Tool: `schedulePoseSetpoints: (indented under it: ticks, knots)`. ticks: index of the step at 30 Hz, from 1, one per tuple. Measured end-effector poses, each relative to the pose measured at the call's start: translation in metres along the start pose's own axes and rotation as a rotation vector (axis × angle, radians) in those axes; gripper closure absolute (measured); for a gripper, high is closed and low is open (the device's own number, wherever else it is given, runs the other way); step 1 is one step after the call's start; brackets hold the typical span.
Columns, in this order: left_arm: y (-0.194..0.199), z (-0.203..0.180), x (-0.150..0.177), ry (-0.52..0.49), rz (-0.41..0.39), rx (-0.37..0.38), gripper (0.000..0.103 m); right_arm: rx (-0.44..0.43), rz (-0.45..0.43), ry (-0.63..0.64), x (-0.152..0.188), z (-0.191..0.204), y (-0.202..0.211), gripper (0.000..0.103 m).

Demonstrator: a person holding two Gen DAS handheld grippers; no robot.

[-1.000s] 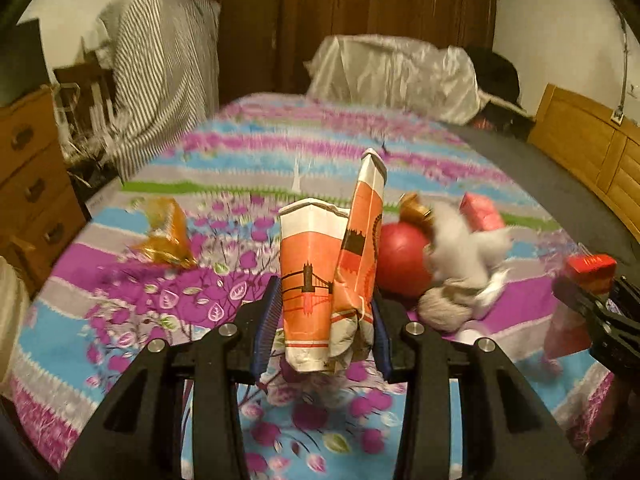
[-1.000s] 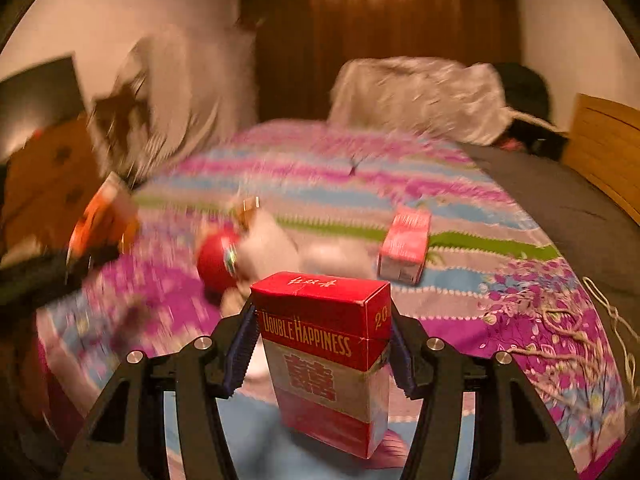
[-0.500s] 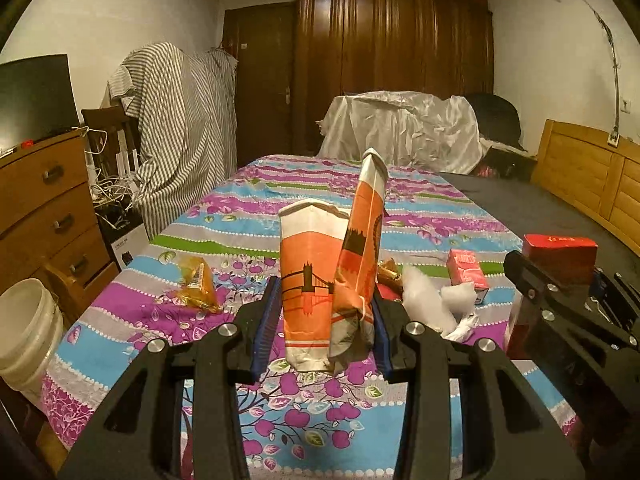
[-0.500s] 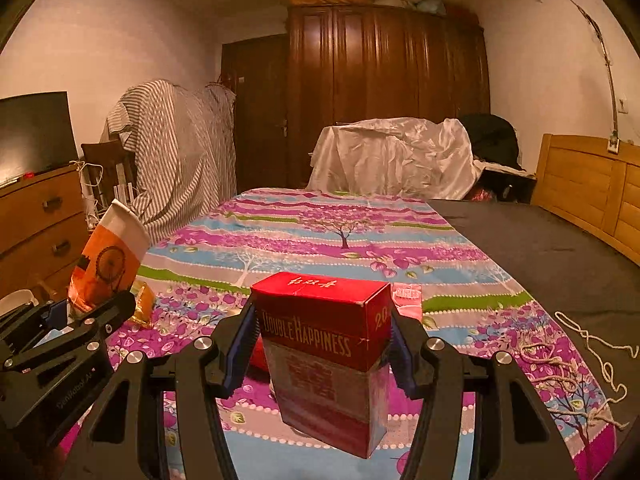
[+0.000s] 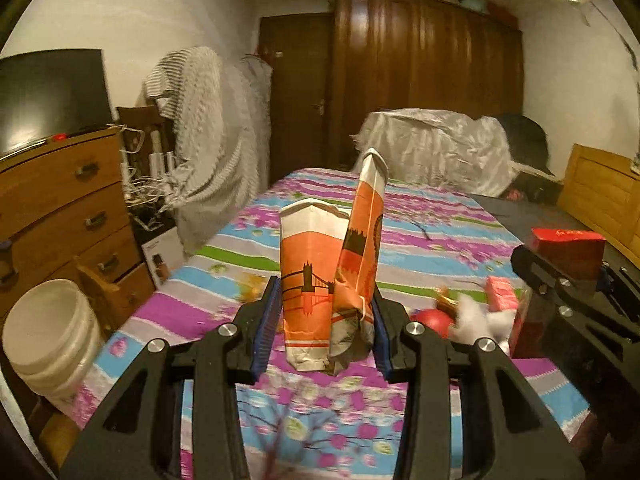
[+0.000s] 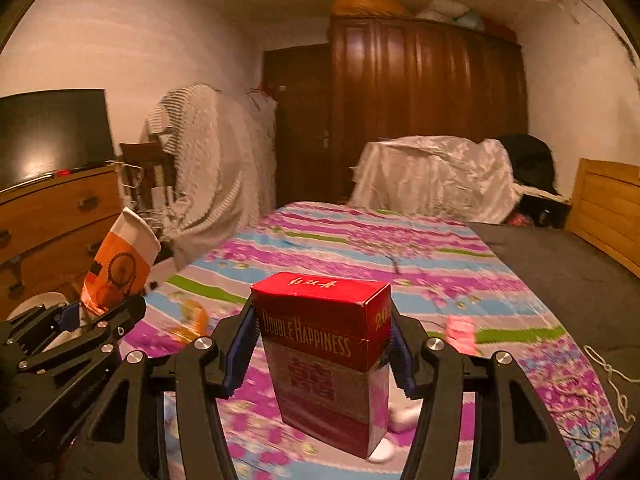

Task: Collect trash
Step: 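Carry the paper cup and red box with both tools over the white bucket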

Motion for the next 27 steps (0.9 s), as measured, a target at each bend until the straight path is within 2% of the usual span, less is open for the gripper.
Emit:
schedulePoseSetpoints:
  ticks: [11, 20, 27]
  knots:
    - [0.016, 0.114, -0.027, 0.081, -0.023, -0.153, 0.064, -0.161, -0.001, 0.064, -0.040, 0.125, -0.015, 0.045]
    - [0.037, 0.202, -0.038, 0.136, -0.036, -0.265, 0.064, -0.298, -0.006, 0.123, -0.069, 0.254, -0.023, 0.045]
    - [0.049, 0.264, -0.037, 0.171, -0.013, -0.339, 0.064, -0.423, 0.013, 0.167, -0.081, 0.355, -0.020, 0.045]
Point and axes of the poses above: each gripper's, at about its wrist camera, not at the fingertips, and y roughly against the way its jaws point, z to its left, x to its underside, the point moved 6 cm from there along -y, roughly the way its jaws point
